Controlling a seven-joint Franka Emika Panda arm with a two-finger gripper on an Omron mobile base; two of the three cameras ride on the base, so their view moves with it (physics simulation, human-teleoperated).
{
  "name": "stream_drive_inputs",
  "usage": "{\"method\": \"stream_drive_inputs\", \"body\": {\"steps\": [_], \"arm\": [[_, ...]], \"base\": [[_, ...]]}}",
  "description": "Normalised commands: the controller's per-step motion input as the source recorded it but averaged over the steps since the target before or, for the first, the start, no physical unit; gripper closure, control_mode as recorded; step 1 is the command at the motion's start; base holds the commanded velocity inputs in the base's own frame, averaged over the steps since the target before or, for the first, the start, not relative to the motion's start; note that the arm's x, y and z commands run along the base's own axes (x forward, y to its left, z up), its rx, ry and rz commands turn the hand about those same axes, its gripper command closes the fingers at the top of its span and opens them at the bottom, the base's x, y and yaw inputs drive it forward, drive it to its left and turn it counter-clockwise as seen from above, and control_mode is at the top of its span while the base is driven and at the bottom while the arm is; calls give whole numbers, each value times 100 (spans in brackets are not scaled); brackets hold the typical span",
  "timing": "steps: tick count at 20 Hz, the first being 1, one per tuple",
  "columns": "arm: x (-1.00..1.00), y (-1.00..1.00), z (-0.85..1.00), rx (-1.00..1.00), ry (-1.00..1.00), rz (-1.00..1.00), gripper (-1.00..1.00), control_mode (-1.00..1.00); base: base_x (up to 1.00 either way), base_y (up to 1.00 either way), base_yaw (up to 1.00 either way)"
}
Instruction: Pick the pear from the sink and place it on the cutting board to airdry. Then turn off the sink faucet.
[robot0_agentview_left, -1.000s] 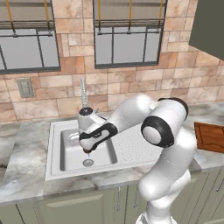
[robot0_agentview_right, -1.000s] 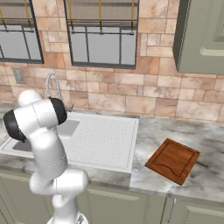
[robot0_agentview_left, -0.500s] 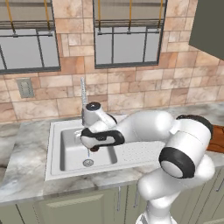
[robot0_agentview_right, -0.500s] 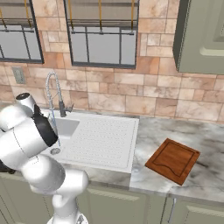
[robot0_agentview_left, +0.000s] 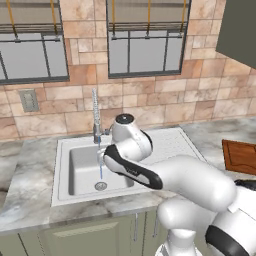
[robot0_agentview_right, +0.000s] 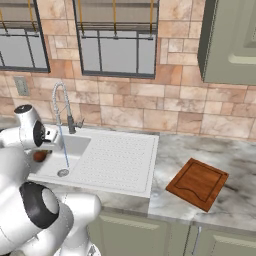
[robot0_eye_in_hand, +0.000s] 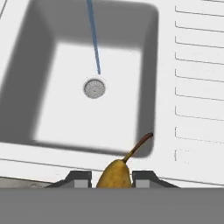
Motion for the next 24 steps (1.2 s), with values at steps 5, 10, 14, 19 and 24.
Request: {"method": "stream_drive_inputs", "body": {"steps": [5,10,14,19,24], "arm": [[-37,-51,54,1,0,-2,100,-100],[-35,-52,51,0,0,-2,100,-100],[-27,-53,39,-1,-1,0,100,-100],[-24,-53,32,-3,-2,-3,100,-100],[-16,-65,35,0,0,-6,100,-100]], "base": [[0,0,0],[0,0,0],[0,0,0],[0,0,0],[0,0,0]]}}
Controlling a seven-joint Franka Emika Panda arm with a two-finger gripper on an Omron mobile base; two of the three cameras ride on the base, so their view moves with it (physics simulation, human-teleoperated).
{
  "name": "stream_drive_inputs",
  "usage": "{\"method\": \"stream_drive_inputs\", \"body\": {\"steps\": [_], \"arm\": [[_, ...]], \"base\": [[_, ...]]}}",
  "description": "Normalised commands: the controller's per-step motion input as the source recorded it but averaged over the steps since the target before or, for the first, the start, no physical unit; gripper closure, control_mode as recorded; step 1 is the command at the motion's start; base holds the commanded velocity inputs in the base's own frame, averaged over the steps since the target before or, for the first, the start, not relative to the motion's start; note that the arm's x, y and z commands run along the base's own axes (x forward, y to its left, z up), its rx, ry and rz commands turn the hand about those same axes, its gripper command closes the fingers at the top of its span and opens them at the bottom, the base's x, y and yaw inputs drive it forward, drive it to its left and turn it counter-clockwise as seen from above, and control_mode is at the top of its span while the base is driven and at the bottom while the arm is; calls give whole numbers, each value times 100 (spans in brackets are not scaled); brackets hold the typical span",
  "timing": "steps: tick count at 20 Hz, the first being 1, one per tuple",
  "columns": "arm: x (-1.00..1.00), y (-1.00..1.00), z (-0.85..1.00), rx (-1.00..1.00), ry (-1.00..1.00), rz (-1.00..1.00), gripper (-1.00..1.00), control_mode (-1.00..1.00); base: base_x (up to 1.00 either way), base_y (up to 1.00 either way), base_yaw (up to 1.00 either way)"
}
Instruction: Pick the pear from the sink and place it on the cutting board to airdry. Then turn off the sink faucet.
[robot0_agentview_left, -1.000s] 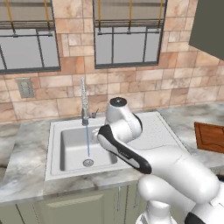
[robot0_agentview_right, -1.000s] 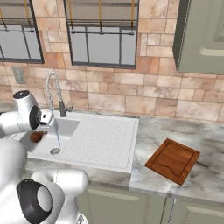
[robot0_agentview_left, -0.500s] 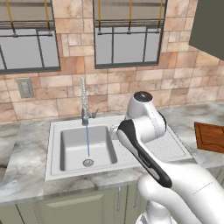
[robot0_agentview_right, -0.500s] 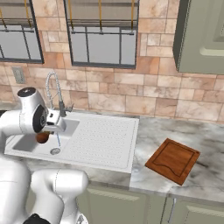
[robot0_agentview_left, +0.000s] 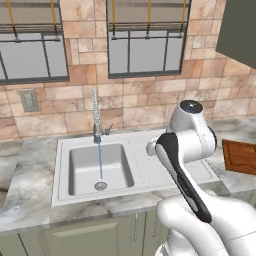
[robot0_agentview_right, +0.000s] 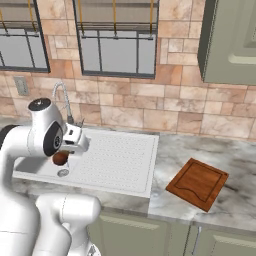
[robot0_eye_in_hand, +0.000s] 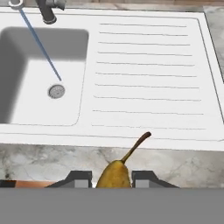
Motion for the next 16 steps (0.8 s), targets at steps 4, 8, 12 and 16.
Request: {"method": "stream_drive_inputs", "body": {"steps": [4,8,12,16], "arm": [[-21,-66,31,0,0,-6,100,-100],[-22,-62,26,0,0,-6,100,-100],[-21,-61,26,0,0,-6,100,-100],[-22,-49,28,0,-1,-6,100,-100]], "base": [[0,0,0],[0,0,0],[0,0,0],[0,0,0]]}}
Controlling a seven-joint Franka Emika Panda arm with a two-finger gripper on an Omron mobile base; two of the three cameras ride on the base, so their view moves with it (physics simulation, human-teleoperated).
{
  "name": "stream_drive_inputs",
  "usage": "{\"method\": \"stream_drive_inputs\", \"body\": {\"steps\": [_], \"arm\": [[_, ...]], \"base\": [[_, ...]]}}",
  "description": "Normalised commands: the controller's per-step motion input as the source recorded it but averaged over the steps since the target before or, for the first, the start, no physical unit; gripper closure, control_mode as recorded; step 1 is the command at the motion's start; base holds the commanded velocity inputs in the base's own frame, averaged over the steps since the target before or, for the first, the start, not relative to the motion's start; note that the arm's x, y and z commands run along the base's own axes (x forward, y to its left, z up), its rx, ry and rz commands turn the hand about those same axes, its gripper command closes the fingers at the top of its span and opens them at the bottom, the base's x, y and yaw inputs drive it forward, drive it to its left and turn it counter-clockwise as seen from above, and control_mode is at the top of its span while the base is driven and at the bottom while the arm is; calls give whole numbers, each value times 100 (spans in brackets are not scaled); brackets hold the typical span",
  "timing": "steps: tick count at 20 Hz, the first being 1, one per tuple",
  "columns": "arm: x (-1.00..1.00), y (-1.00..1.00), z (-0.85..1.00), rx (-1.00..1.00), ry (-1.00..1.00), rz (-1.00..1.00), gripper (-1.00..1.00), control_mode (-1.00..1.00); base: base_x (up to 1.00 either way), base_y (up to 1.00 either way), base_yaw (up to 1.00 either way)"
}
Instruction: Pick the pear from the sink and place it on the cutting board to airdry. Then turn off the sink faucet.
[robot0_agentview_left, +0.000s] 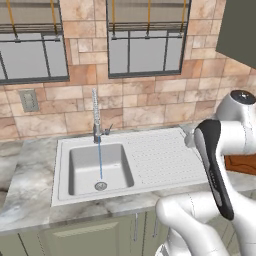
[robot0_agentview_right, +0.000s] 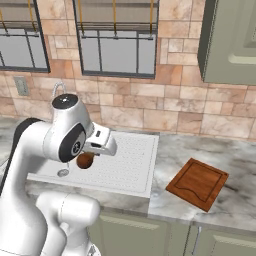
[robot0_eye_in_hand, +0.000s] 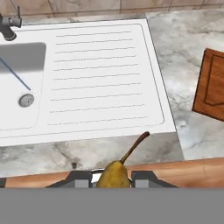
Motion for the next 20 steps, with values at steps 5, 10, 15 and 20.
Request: {"method": "stream_drive_inputs", "body": {"steps": [5,10,15,20], "arm": [[-21,-49,23,0,-1,-4,100,-100],[-23,-54,7,0,-2,-1,100,-100],[-11,-44,0,-4,-6,0,100,-100],[-5,-50,0,-4,-4,0,100,-100]], "base": [[0,0,0],[0,0,0],[0,0,0],[0,0,0]]}}
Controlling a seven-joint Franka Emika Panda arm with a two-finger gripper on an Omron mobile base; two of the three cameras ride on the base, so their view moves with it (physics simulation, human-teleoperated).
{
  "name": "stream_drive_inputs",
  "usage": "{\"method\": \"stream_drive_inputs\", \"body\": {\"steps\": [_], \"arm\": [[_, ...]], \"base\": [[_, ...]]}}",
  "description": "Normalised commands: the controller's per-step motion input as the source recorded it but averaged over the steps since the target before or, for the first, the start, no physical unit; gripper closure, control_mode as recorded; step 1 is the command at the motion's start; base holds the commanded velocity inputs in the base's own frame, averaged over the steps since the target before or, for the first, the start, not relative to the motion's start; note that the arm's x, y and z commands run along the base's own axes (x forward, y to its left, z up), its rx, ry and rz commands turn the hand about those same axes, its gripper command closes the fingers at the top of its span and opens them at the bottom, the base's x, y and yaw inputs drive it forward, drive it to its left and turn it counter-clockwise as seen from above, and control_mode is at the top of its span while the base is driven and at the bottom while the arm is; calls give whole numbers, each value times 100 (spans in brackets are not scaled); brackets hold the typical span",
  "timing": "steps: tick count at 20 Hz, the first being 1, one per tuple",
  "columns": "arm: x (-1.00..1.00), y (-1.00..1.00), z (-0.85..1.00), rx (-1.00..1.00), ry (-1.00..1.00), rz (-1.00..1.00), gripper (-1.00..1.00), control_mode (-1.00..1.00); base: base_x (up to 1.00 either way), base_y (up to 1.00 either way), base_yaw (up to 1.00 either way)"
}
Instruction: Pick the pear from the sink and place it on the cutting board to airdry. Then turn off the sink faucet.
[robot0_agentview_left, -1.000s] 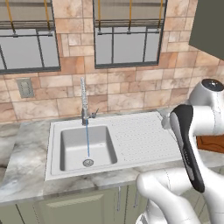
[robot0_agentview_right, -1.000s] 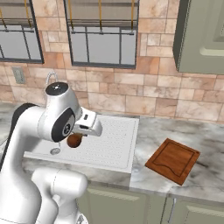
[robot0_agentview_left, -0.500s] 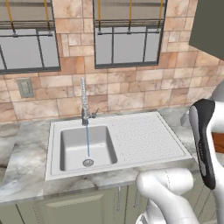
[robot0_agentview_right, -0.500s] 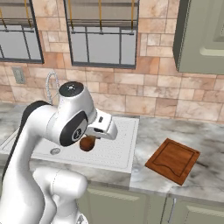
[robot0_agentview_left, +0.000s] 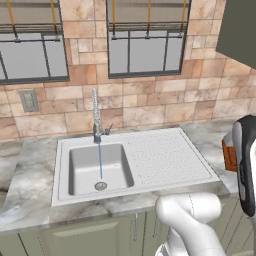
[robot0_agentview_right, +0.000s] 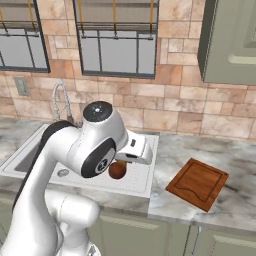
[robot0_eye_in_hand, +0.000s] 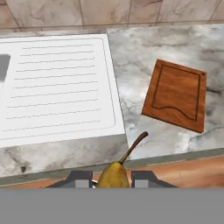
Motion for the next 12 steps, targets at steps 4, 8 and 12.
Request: {"method": "stream_drive_inputs", "body": {"steps": [4,8,12], "arm": [[0,-45,0,-5,-3,0,100,-100],[0,-42,4,-3,-1,0,100,-100],[0,-35,1,0,0,0,100,-100]], "base": [[0,0,0],[0,0,0],[0,0,0]]}}
